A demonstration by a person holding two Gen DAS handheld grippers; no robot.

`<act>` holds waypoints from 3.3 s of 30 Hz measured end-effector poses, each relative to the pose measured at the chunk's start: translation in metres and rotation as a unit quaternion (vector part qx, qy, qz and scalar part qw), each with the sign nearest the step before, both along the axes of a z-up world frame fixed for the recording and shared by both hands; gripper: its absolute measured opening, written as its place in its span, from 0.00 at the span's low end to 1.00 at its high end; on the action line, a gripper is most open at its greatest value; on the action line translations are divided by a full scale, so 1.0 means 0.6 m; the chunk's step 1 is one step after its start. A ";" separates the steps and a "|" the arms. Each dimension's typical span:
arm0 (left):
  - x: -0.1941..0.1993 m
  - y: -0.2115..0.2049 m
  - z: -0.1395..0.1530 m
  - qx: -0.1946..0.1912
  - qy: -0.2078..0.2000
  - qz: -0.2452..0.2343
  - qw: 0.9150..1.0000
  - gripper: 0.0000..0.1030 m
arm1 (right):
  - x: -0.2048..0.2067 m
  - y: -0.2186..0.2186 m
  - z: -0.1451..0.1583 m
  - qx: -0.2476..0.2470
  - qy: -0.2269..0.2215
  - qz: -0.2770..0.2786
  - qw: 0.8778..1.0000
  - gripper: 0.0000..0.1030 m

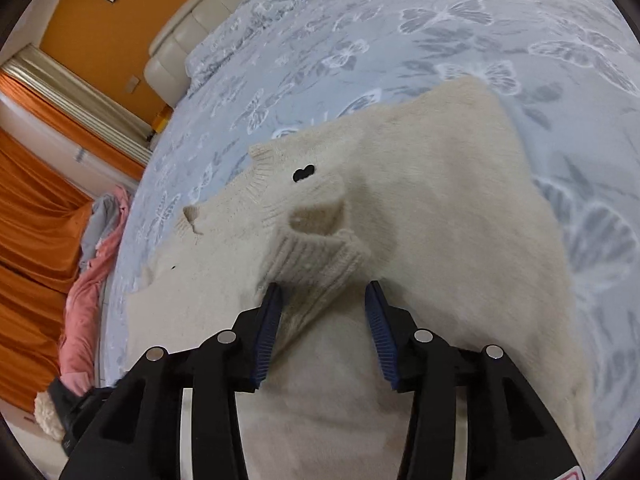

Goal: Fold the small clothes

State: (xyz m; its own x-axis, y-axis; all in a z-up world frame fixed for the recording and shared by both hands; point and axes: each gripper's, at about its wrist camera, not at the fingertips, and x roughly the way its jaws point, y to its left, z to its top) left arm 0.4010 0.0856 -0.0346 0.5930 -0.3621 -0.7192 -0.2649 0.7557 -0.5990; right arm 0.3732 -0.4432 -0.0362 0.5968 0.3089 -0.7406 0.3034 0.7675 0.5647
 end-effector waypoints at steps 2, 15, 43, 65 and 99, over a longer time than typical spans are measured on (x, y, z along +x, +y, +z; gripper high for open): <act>0.010 0.004 -0.004 0.025 0.013 -0.001 1.000 0.35 | 0.004 0.003 0.012 0.001 -0.018 0.012 1.000 0.06; 0.009 -0.001 -0.017 0.083 0.025 -0.022 0.996 0.19 | -0.067 -0.004 0.070 -0.056 -0.064 -0.059 0.995 0.13; -0.400 0.094 0.000 0.066 0.102 -0.075 0.990 0.70 | -0.544 0.007 -0.025 -0.032 0.149 0.022 0.988 0.67; -0.499 0.100 0.148 0.023 0.042 -0.112 0.993 0.06 | -0.609 0.096 0.140 -0.026 -0.017 0.001 1.000 0.05; -0.737 0.078 0.105 0.056 0.143 -0.150 0.977 0.41 | -0.812 0.068 0.077 0.002 0.145 0.035 0.989 0.54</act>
State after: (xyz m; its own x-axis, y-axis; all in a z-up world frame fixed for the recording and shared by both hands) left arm -0.0411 0.1324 0.0284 0.2416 -0.3984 -0.8848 -0.1669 0.8812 -0.4424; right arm -0.1139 -0.4021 0.0101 0.3372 0.3443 -0.8762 0.3995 0.7904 0.4644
